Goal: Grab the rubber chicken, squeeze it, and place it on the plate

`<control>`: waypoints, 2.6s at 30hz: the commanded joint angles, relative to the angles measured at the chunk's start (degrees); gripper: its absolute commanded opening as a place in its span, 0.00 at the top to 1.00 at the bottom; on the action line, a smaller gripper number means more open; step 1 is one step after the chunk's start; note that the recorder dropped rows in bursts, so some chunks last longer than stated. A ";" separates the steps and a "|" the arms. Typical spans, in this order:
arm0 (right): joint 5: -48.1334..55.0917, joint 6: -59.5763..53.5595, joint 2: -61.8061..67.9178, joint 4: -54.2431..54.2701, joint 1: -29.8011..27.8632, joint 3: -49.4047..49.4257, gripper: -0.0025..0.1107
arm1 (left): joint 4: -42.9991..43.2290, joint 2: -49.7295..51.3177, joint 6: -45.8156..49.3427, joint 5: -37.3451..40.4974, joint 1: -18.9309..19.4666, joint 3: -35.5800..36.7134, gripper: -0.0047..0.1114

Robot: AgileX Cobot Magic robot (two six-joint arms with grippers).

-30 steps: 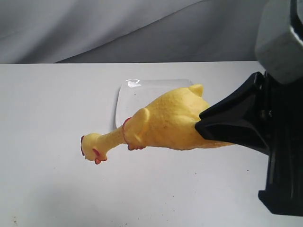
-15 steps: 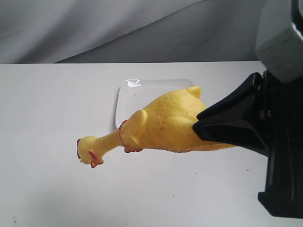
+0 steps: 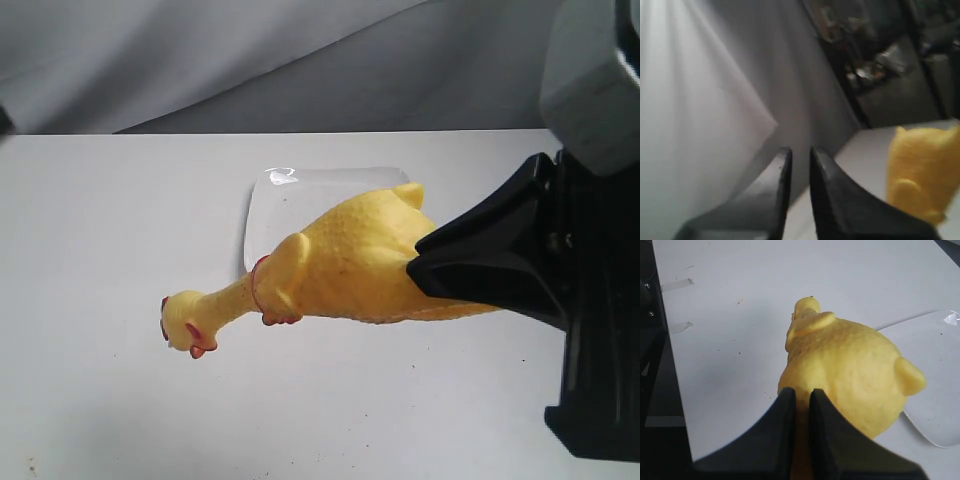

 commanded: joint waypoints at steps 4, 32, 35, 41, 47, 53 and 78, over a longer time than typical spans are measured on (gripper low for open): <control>-1.77 -0.83 -0.43 1.03 0.10 -0.04 0.98 | 15.62 15.17 -22.11 -12.85 -1.94 -7.07 0.27; -1.77 -0.83 -0.42 1.24 0.10 -0.04 0.98 | 15.91 33.45 -17.68 26.36 -34.61 -8.62 0.06; -1.77 -0.83 -0.42 1.24 0.10 -0.04 0.98 | 14.28 34.15 -18.00 24.03 -34.61 -9.81 0.06; -1.77 -0.83 -0.42 1.69 0.10 -0.04 0.98 | 13.47 35.18 -17.81 19.75 -34.61 -10.99 0.21; -1.77 -0.83 -0.42 1.69 0.10 -0.04 0.98 | 18.45 35.18 -17.18 12.48 -34.61 -10.99 0.95; -1.77 -0.83 -0.42 1.69 0.10 -0.04 0.98 | 18.66 35.18 -15.82 11.76 -34.61 -10.99 0.95; -1.77 -0.83 -0.42 1.91 0.10 -0.04 0.98 | 18.14 35.18 -21.25 14.68 -34.61 -10.89 0.33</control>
